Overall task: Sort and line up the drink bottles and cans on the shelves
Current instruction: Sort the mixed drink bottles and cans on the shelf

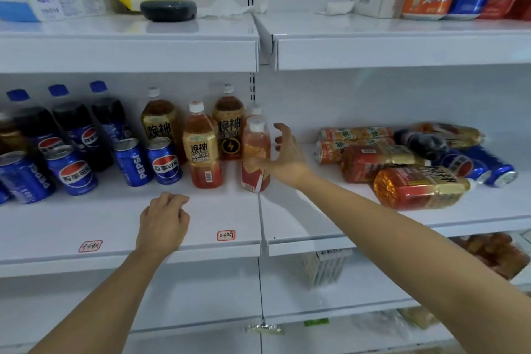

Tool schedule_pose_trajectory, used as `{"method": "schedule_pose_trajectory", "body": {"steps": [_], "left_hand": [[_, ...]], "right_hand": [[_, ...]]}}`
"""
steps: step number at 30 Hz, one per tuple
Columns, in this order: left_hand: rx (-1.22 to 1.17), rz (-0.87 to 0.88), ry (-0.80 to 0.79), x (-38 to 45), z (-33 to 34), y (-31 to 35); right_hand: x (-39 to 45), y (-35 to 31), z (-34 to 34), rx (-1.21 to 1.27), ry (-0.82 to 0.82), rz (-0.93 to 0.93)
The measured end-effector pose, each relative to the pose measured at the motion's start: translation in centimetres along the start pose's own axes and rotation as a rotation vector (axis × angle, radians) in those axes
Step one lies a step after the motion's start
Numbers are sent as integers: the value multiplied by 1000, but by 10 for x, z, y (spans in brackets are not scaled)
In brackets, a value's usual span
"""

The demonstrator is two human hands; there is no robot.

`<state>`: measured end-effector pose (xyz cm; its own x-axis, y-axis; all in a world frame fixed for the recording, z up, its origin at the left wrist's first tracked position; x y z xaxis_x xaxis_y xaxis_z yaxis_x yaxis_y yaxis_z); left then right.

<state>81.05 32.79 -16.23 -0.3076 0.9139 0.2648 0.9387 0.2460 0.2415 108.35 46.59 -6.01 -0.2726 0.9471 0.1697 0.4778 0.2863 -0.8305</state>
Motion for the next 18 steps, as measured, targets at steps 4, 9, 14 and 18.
{"method": "schedule_pose_trajectory", "body": {"steps": [4, 9, 14, 18], "left_hand": [[-38, 92, 52, 0, -8, 32], [-224, 509, 58, -12, -9, 170], [-246, 391, -82, 2, 43, 256], [-84, 216, -53, 0, 67, 271]], "right_hand": [[1, 24, -72, -226, -56, -67], [23, 68, -153, -511, -67, 18], [41, 102, -181, -668, -203, 93], [65, 110, -171, -832, -386, 81]]}}
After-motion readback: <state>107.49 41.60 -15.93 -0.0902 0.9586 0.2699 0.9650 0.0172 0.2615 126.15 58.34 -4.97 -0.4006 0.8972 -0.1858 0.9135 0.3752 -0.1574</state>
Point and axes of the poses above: each hand's wrist, its own x-axis towards the middle knuckle, its own z-axis out of the palm, y = z × x, the point moved 4 cm from there along x, towards the middle knuckle, and after that the axes turned 2 degrees about x, right-handed, at the moved point
